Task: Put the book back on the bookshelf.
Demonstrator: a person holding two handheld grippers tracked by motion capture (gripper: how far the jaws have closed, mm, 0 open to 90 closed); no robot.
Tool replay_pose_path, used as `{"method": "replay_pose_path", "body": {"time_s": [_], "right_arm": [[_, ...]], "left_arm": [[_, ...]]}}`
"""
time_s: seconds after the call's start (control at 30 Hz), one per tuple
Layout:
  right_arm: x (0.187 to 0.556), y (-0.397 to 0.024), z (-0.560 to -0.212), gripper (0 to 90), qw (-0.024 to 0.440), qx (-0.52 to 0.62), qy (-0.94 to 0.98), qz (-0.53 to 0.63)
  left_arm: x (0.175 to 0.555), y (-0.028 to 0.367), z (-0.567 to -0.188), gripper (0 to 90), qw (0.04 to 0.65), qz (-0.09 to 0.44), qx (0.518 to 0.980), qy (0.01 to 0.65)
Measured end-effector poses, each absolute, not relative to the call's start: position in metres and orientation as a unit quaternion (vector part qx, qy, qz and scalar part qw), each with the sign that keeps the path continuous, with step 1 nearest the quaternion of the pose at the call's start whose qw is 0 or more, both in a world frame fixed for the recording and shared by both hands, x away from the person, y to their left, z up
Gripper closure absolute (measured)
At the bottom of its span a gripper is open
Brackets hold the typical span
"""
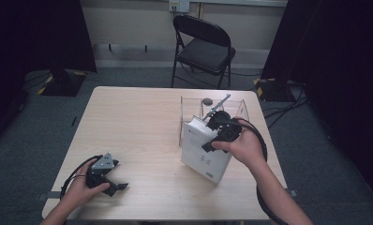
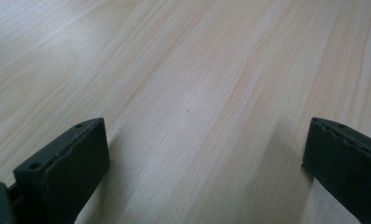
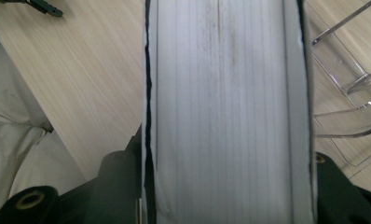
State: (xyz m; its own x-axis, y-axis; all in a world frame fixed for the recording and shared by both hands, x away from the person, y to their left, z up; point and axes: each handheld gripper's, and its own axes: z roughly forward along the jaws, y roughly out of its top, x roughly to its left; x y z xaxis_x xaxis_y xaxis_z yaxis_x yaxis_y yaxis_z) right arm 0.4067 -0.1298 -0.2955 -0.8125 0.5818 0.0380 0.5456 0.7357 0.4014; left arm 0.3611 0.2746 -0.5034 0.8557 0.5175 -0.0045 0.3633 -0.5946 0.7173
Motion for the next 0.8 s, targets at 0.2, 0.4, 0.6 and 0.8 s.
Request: {"method": "replay_pose_path", "body": {"time_s": [0.2,0.4,0.6,0.8], "right_arm": [[0.404,-0.140,-0.295,52.3,0.045,0.309,0.928,0.203],[0.402,-0.149,-0.294,52.3,0.043,0.315,0.927,0.199],[0.399,-0.159,-0.292,52.3,0.053,0.322,0.925,0.196],[0.398,-0.168,-0.291,52.3,0.053,0.331,0.922,0.196]], "left_arm": [[0.362,0.275,-0.503,0.0,0.374,0.105,0.887,0.248],[0.362,0.274,-0.503,0.0,0.375,0.103,0.886,0.250],[0.362,0.274,-0.503,0.0,0.375,0.104,0.887,0.250],[0.362,0.274,-0.503,0.0,0.374,0.103,0.887,0.250]]}}
